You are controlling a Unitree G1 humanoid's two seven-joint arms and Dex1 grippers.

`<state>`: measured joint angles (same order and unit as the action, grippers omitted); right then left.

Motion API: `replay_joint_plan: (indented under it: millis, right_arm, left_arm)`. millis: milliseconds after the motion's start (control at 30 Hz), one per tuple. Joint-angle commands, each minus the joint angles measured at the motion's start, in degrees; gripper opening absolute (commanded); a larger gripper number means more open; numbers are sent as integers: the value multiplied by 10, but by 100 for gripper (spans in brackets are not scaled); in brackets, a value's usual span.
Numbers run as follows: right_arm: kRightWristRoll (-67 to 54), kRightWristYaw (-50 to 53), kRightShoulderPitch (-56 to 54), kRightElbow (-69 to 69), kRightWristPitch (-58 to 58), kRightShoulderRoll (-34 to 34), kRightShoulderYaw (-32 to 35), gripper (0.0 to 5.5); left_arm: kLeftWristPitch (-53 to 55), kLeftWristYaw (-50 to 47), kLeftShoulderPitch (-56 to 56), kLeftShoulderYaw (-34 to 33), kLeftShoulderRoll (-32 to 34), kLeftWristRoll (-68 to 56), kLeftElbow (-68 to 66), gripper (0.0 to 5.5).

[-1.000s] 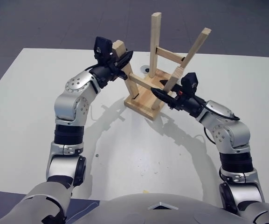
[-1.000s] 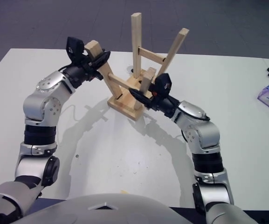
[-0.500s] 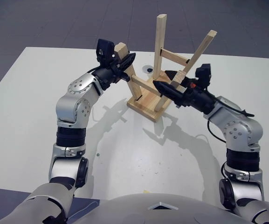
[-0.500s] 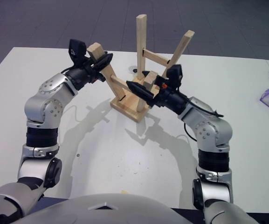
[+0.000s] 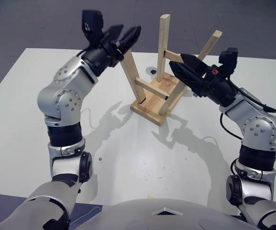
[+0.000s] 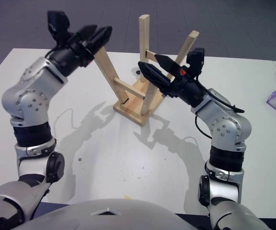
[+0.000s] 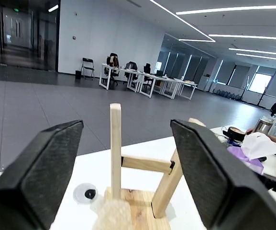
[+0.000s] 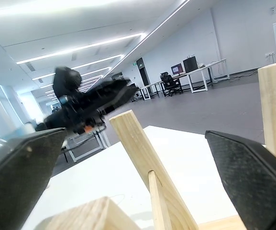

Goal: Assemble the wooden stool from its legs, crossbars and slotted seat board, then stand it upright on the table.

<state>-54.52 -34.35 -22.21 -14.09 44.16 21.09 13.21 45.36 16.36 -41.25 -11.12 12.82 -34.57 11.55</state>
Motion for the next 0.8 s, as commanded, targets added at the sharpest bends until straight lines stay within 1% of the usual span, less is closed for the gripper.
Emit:
replay_joint_plan:
  millis: [33,133,200,233,300,333,367,433,467,533,667,800]
  right_arm:
    - [9,24,-18,2,-14,-1,7,540]
    - [9,51,-43,-8,-19,-7,7,540]
    - [10,61,-54,-15,-22,-7,5,540]
    - [12,62,-54,-20,-22,-7,0,540]
    - [17,62,-43,-28,-22,-7,-10,540]
    - [23,60,-29,-33,-22,-6,-20,540]
    - [30,61,-17,-36,-22,-7,-28,540]
    - [39,64,-1,-41,-23,-8,-41,540]
    - [43,64,1,-42,-24,-9,-46,540]
    - [46,64,7,-47,-25,-9,-49,540]
    - [47,65,9,-46,-28,-14,-52,540]
    - [25,78,2,-49,-33,-29,-32,540]
  left_arm:
    - [-65,-6,-140,-22,36,27,-57,414]
    - [-142,2,-199,-9,41,72,-159,460]
    - [-138,21,-204,-13,23,48,-189,494]
    - [-113,48,-186,-5,15,24,-186,509]
    - [-90,78,-134,26,0,14,-181,537]
    - [-91,95,-91,59,-3,28,-179,537]
    - [-88,93,-45,99,-5,58,-187,537]
    - [-84,110,41,170,6,96,-177,537]
    - [-69,107,67,168,3,86,-158,537]
    - [-50,91,82,135,-9,56,-129,537]
    - [-44,65,67,101,-16,42,-108,537]
    - [-48,32,27,58,-41,6,-89,537]
